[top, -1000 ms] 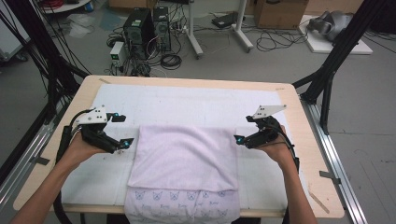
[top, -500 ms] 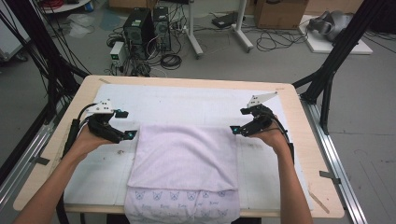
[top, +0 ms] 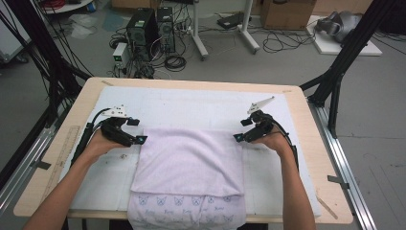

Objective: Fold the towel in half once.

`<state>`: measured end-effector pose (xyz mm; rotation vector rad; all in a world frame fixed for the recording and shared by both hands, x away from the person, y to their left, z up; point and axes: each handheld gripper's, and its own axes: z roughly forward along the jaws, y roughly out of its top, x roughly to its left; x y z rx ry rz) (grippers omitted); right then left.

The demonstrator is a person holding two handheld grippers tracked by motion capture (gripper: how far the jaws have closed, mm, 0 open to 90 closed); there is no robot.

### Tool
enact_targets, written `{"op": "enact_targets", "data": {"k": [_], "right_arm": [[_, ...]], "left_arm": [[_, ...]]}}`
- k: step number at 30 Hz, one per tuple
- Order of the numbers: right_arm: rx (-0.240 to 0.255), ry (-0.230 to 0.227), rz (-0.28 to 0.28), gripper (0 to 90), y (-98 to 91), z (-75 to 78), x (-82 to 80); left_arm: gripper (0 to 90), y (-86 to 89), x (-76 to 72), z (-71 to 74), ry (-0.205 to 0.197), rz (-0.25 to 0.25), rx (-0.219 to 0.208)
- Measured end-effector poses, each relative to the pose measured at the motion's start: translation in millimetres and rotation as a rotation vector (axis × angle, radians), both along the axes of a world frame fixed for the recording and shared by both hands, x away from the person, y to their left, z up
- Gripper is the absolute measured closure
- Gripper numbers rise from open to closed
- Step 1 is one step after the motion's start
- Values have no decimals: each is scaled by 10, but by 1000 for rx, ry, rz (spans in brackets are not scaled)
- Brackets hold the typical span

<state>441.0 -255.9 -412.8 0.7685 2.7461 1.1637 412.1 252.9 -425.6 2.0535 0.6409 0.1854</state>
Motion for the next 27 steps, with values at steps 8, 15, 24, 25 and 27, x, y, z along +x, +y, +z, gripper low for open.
{"op": "enact_targets", "data": {"k": [8, 15, 24, 25, 27], "right_arm": [[5, 76, -3, 302, -68, -66, 55], [28, 103, -48, 411, -196, -50, 81], [-9, 134, -2, 591, -141, -120, 102], [-24, 132, 8, 651, -130, -117, 96], [-28, 128, 23, 750, -118, -103, 91]], "left_arm": [[176, 17, 75, -90, 36, -1, -14], [254, 6, 171, -125, 57, 9, -46], [445, -121, 213, -136, 60, -60, 8], [500, -125, 209, -134, 58, -64, 13], [576, -126, 201, -131, 60, -62, 24]]}}
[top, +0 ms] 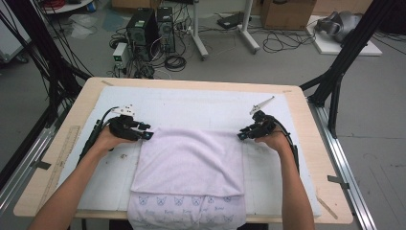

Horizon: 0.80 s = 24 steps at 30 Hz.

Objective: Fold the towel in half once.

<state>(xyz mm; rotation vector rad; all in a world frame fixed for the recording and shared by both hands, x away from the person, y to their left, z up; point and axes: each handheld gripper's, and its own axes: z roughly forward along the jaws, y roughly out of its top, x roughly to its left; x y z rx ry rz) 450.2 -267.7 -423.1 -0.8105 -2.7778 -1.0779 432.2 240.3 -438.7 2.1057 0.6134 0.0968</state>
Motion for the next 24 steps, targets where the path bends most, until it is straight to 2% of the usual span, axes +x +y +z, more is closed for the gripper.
{"op": "enact_targets", "data": {"k": [2, 4, 7, 11, 16, 21, 23, 24], "right_arm": [[-9, -11, 17, 826, 21, 17, -10], [-22, -19, 26, 845, 45, 35, -25], [-44, -50, 37, 854, 76, 59, -48], [-49, -111, 40, 863, 98, 132, -92], [-55, -157, 16, 867, 72, 189, -118], [-46, -235, -16, 868, 46, 281, -119], [-58, -259, -26, 868, 52, 318, -114], [-57, -274, -31, 868, 55, 338, -109]], "left_arm": [[662, 13, -1, 8, 11, 1, 9], [776, 18, -13, 21, 15, -1, 21], [830, 13, -32, 46, 6, -3, 21], [853, 35, -48, 94, -7, -4, 9], [861, 87, -46, 146, -33, 5, -6], [862, 87, 9, 270, -64, 9, 1], [862, 94, 48, 329, -78, 14, 10], [862, 101, 66, 355, -81, 19, -1]]}}
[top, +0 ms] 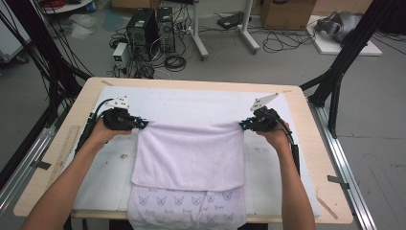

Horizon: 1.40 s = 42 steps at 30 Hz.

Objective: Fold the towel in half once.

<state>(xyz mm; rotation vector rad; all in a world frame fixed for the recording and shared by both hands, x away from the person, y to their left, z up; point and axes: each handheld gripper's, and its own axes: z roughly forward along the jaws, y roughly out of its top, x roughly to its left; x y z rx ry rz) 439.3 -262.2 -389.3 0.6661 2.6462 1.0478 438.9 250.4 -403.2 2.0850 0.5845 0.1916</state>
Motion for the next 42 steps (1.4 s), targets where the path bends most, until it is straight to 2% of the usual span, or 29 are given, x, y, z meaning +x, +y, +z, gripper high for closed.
{"op": "enact_targets", "data": {"k": [1, 4, 6, 8, 9, 11, 13, 15, 17, 20, 23, 26, 28, 31, 37, 38, 41, 42], "right_arm": [[3, -12, -5, 868, 4, 21, 4], [5, -29, -17, 870, 21, 76, 38], [-5, -52, -26, 871, 40, 121, 68], [-8, -78, -39, 871, 55, 168, 95], [-6, -84, -48, 871, 60, 184, 108], [-16, -100, -63, 871, 59, 219, 137], [-12, -116, -72, 871, 61, 253, 171], [-20, -135, -79, 871, 91, 297, 220], [-28, -160, -89, 871, 127, 332, 258], [-33, -168, -102, 871, 146, 356, 317], [-25, -174, -124, 870, 132, 372, 371], [-14, -204, -146, 870, 114, 394, 399], [-10, -202, -164, 870, 92, 380, 427], [-1, -209, -186, 870, 60, 354, 469], [7, -224, -216, 870, 16, 338, 557], [10, -225, -222, 870, 8, 348, 577], [9, -245, -231, 870, 0, 401, 648], [13, -248, -235, 870, -1, 412, 671]], "left_arm": [[862, 10, 14, 20, -7, 6, -7], [862, 12, 65, 73, -4, 4, 23], [862, 6, 91, 115, -16, 4, 24], [862, 8, 112, 134, -37, 18, 11], [862, 26, 134, 126, -35, 25, -5], [862, 58, 166, 109, -36, 41, -6], [862, 88, 197, 93, -36, 62, -32], [862, 94, 220, 103, -47, 71, -35], [862, 84, 261, 152, -52, 77, -12], [862, 63, 321, 255, -65, 71, -21], [862, 39, 411, 341, -79, 62, 3], [861, 30, 512, 389, -83, 69, -4], [862, 14, 568, 405, -90, 69, -10], [862, -28, 654, 432, -98, 67, 7], [861, -86, 783, 499, -117, 77, -2], [861, -95, 801, 506, -136, 79, -3], [861, -92, 843, 465, -140, 88, -16], [861, -87, 861, 432, -129, 88, -19]]}}
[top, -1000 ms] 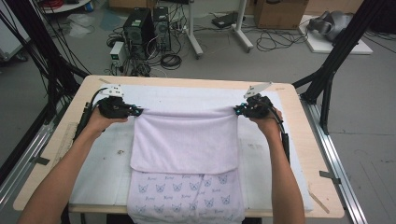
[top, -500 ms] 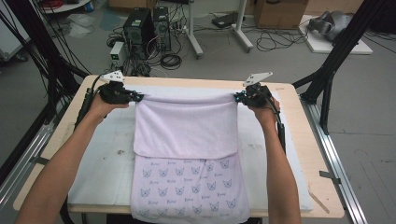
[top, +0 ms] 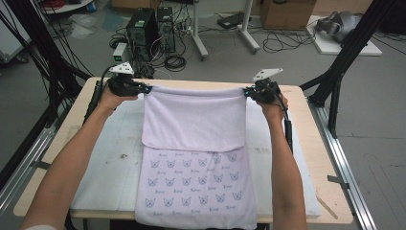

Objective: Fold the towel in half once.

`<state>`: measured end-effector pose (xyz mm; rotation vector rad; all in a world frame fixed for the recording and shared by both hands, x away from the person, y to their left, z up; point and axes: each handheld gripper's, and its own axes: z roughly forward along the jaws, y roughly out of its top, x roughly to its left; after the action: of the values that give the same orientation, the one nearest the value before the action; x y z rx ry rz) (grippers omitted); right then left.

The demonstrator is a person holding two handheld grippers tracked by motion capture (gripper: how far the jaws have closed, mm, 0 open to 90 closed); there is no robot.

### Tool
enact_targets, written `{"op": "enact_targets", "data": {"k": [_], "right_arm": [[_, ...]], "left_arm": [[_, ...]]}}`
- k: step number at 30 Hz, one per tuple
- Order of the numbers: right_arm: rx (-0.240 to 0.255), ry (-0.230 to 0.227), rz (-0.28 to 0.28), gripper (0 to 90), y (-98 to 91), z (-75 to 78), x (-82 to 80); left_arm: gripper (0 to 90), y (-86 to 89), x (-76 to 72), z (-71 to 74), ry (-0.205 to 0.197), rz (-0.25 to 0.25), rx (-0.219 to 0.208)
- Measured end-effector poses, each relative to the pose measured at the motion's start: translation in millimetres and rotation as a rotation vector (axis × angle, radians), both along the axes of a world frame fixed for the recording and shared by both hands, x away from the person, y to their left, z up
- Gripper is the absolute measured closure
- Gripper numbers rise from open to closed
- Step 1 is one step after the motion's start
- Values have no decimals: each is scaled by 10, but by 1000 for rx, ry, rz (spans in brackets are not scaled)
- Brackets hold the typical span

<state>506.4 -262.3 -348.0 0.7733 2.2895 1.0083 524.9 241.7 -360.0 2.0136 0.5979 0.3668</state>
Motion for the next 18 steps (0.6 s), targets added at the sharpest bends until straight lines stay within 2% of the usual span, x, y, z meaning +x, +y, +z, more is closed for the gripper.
{"op": "enact_targets", "data": {"k": [4, 8, 13, 15, 18], "right_arm": [[-7, 14, -6, 870, 25, -51, 101], [-31, 61, -18, 869, 71, -215, 179], [-42, 94, -47, 868, 101, -353, 229], [-67, 108, -56, 867, 115, -404, 241], [-62, 130, -64, 863, 108, -486, 248]], "left_arm": [[860, -13, 64, -130, 21, 3, 11], [858, -47, 130, -294, 51, 20, 33], [854, -96, 183, -461, 88, 52, 34], [852, -111, 194, -505, 98, 61, 30], [835, -141, 201, -575, 127, 61, 54]]}}
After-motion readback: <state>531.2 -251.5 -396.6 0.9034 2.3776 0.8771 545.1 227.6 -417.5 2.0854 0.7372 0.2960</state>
